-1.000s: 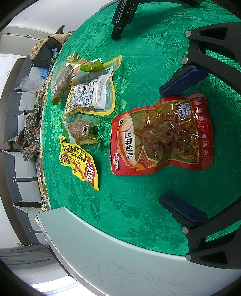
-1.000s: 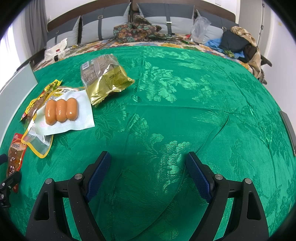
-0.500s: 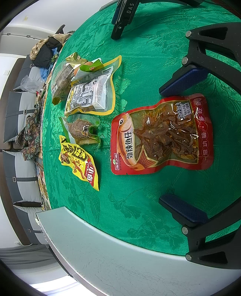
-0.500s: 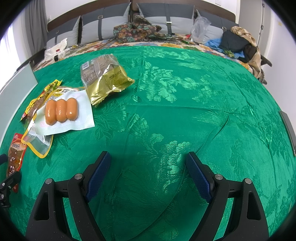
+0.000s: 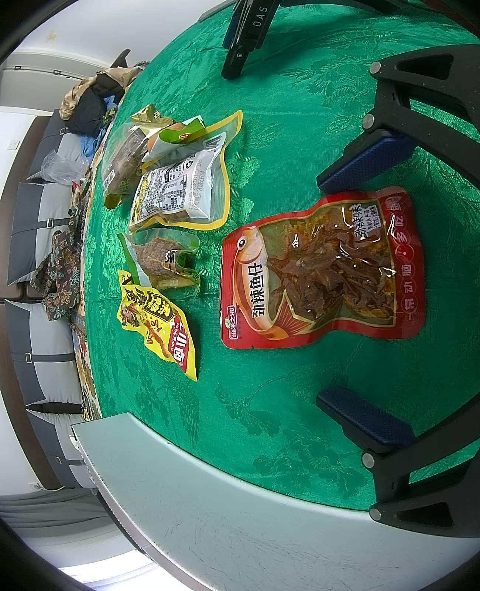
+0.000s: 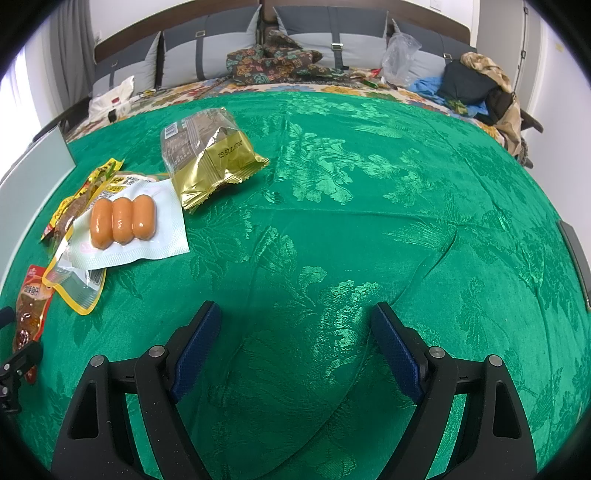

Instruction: Organize snacks

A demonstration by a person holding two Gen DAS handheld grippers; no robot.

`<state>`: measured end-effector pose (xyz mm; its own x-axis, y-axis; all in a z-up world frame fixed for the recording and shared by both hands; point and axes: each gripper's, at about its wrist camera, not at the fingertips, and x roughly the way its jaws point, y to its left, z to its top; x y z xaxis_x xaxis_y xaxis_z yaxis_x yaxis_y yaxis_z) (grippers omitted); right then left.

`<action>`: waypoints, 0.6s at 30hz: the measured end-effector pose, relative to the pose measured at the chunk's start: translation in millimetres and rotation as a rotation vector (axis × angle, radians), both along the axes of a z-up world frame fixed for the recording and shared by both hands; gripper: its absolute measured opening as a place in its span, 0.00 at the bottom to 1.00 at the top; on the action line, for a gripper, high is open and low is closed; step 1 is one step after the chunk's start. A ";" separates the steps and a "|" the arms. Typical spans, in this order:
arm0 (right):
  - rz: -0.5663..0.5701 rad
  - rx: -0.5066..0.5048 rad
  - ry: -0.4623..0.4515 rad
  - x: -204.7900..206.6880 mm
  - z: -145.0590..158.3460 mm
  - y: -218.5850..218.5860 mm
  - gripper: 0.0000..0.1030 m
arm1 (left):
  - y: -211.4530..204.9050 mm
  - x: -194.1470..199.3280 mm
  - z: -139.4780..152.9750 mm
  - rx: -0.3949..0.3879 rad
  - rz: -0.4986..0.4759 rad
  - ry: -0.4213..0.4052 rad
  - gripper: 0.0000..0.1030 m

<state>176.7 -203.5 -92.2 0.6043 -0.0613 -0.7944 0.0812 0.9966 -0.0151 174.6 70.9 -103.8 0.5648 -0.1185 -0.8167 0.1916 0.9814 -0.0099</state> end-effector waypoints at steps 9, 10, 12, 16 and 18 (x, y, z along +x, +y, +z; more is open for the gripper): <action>0.000 0.000 0.000 0.1 0.0 0.1 0.84 | -0.7 1.5 0.7 0.013 -0.005 0.022 1.00; 0.000 0.001 0.000 0.1 0.0 0.0 0.84 | -0.8 3.1 1.6 0.017 -0.009 0.048 1.00; 0.019 0.030 0.039 5.5 3.3 -1.9 0.84 | -1.6 7.8 3.4 0.028 -0.006 0.117 1.00; -0.044 0.590 0.165 24.1 21.3 -27.4 0.83 | -10.8 5.3 10.8 0.034 -0.030 0.144 0.71; -0.118 0.891 0.270 42.4 13.9 -26.7 0.83 | -23.0 0.0 15.4 0.082 -0.076 0.134 0.57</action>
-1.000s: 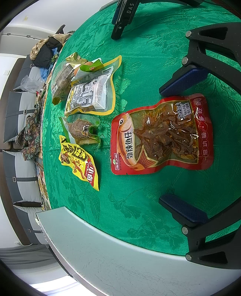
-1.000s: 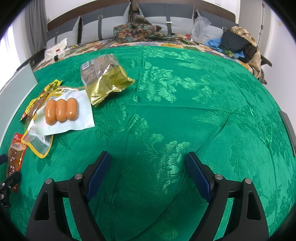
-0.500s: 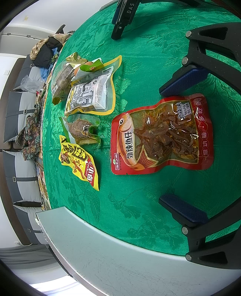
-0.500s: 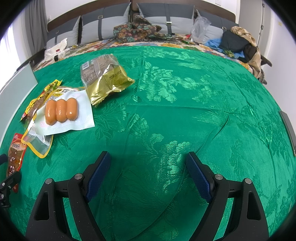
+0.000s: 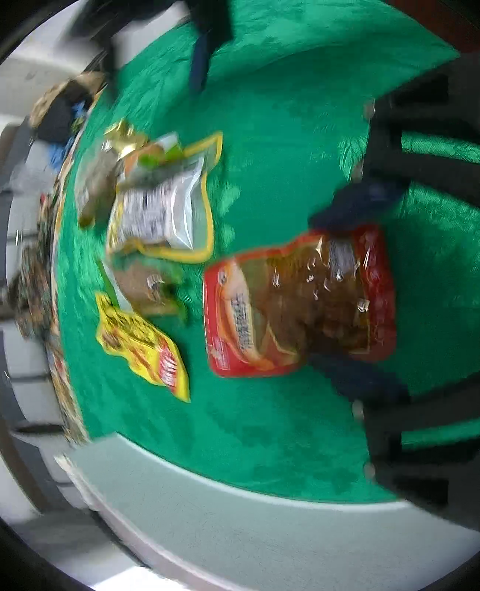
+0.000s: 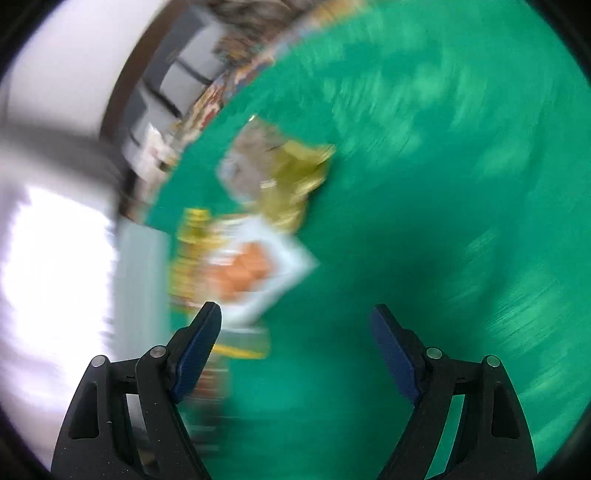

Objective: Organize snacks
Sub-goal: 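Grasp the red fish packet with the left tool while the right tool grasps the sausage pack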

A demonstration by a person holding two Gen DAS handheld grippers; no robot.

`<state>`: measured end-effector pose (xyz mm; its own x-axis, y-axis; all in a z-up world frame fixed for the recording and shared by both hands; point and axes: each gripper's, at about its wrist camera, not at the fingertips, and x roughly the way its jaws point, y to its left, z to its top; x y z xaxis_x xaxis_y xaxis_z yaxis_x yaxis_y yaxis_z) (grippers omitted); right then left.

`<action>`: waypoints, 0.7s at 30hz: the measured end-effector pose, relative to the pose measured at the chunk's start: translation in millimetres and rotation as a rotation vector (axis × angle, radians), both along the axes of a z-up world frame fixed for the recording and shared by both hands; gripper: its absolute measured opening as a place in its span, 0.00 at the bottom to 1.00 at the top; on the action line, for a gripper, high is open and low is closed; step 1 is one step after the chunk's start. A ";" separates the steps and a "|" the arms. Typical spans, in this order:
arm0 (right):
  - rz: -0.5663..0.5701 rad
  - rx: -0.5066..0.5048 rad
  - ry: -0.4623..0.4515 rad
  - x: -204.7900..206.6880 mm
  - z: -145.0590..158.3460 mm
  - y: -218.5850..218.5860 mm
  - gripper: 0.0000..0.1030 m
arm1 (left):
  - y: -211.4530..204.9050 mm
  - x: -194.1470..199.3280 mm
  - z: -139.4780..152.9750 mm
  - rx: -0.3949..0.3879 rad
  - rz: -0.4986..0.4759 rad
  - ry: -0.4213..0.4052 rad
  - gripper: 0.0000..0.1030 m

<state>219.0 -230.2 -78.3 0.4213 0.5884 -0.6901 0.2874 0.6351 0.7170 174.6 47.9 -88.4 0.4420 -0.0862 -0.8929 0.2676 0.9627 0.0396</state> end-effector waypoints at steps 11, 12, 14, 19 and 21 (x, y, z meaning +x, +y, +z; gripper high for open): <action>0.001 0.047 0.110 38.5 -36.7 32.0 0.49 | 43.2 -21.6 24.1 -0.181 0.092 -0.028 0.30; 0.016 0.034 0.102 36.2 -35.4 29.9 0.48 | 47.9 -22.7 25.5 -0.196 0.098 -0.030 0.29; 0.080 0.008 0.061 21.6 -26.0 24.5 0.48 | 54.3 -25.1 28.9 -0.235 0.110 -0.035 0.27; 0.149 0.010 0.009 -16.5 -2.6 6.2 0.47 | 72.3 -32.8 33.1 -0.354 0.142 -0.034 0.21; 0.166 -0.004 -0.004 -30.7 3.8 -0.2 0.47 | 78.7 -36.6 33.6 -0.383 0.162 -0.033 0.21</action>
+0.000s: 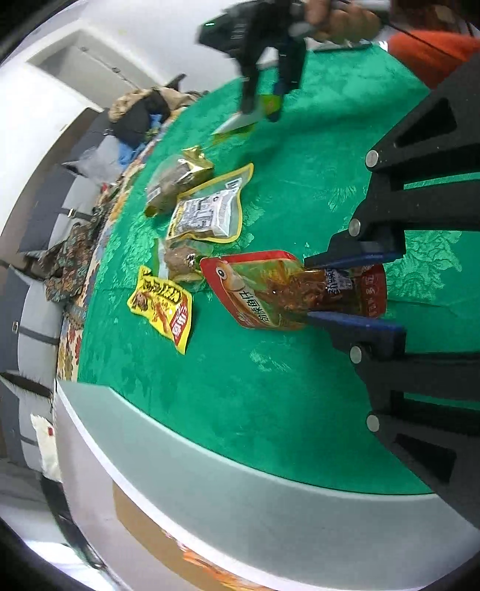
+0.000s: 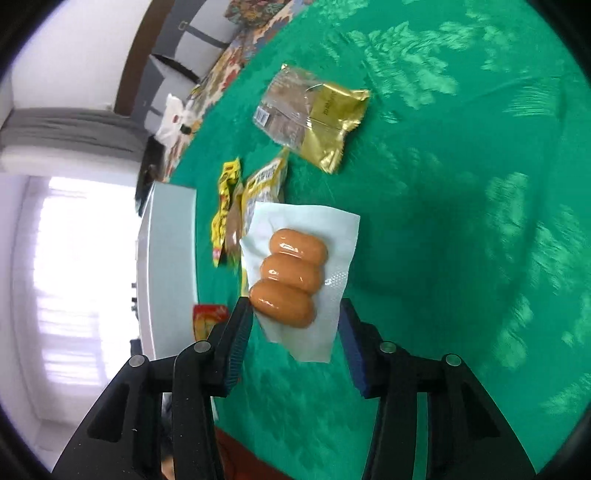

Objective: Organize snacks
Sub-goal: 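Grasp the red fish packet with the left tool while the right tool grasps the sausage pack, then carry both packets into the white box and open both tools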

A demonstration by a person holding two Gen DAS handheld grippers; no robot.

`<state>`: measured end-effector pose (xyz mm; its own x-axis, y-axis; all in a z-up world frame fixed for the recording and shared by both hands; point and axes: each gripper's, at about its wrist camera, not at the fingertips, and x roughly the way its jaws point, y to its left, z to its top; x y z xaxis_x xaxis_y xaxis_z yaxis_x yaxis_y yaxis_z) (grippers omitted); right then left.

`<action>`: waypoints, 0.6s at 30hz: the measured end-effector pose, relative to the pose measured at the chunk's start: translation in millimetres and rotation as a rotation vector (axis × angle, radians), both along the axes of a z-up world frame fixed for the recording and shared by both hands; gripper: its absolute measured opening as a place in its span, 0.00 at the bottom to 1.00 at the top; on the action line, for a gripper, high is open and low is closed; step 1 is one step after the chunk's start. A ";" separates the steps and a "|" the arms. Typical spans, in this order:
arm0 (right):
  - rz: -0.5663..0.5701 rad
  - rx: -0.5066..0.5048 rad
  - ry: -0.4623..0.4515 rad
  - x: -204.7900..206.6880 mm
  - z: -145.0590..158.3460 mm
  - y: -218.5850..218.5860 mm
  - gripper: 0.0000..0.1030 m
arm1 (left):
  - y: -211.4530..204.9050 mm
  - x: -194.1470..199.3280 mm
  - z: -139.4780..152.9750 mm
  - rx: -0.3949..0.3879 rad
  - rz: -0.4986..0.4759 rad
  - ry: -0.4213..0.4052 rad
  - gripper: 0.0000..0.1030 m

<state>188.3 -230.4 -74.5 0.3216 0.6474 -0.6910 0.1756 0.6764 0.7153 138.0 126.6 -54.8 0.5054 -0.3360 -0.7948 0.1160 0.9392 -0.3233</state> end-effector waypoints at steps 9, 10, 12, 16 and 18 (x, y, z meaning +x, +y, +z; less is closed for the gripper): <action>0.014 0.031 -0.074 -41.7 10.8 -4.6 0.47 | 12.3 -16.4 19.4 -0.065 0.018 -0.057 0.21; 0.019 0.039 -0.096 -44.4 16.8 -1.8 0.47 | 14.8 -18.0 24.4 -0.086 0.022 -0.068 0.21; 0.029 0.038 -0.133 -47.0 28.5 5.7 0.48 | 20.6 -22.0 35.1 -0.124 0.034 -0.087 0.21; 0.119 -0.012 -0.224 -49.4 63.5 40.4 0.48 | 46.9 -33.5 65.1 -0.239 0.080 -0.140 0.21; 0.169 -0.018 -0.260 -51.1 79.4 61.0 0.48 | 70.0 -39.7 83.6 -0.289 0.113 -0.175 0.21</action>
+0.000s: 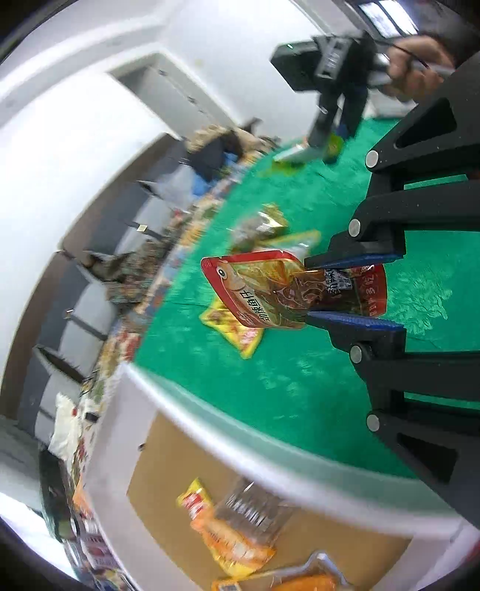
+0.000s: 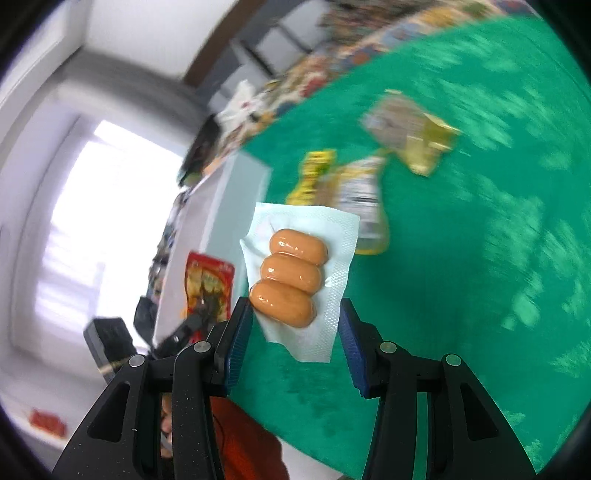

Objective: Organize snacks
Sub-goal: 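Carry both packets into the white box and open both tools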

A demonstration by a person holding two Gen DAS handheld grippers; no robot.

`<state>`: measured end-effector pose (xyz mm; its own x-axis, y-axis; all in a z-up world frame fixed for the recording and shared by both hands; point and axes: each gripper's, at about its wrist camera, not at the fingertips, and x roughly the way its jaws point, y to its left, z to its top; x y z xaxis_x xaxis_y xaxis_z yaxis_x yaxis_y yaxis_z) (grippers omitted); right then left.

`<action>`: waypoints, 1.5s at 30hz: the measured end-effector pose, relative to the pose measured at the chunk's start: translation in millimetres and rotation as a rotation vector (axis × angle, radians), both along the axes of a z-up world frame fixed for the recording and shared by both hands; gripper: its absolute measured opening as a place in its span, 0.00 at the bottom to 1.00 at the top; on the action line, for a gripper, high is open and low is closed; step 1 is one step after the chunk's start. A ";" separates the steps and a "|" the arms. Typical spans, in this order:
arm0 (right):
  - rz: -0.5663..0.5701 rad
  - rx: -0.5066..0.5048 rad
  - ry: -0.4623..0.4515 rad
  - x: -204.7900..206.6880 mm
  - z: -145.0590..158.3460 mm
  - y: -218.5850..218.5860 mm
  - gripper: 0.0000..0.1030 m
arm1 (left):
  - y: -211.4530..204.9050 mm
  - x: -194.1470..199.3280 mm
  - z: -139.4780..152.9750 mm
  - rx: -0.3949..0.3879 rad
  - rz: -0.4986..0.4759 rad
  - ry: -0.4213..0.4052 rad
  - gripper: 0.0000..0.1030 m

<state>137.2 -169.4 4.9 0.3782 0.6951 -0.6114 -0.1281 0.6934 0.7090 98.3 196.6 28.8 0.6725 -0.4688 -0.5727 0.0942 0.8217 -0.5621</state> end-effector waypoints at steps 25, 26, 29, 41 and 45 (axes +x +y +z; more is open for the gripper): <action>0.342 -0.274 -0.235 13.1 28.2 270.9 0.69 | 169.7 -39.0 -6.5 0.263 0.434 0.102 0.86; 0.313 -0.317 -0.256 10.6 23.2 255.6 0.69 | 156.8 -37.2 -1.1 0.259 0.409 0.081 0.86; 0.210 -0.505 -0.289 2.7 -3.9 199.5 0.69 | 114.2 -26.9 16.6 0.247 0.317 0.026 0.87; -0.127 -0.856 -0.190 -8.3 -79.6 11.4 0.68 | -91.4 17.7 -13.1 0.322 -0.087 0.023 0.96; -0.173 -0.859 -0.182 -2.8 -88.3 -3.8 0.68 | -123.2 37.4 -62.6 0.412 -0.112 0.091 0.96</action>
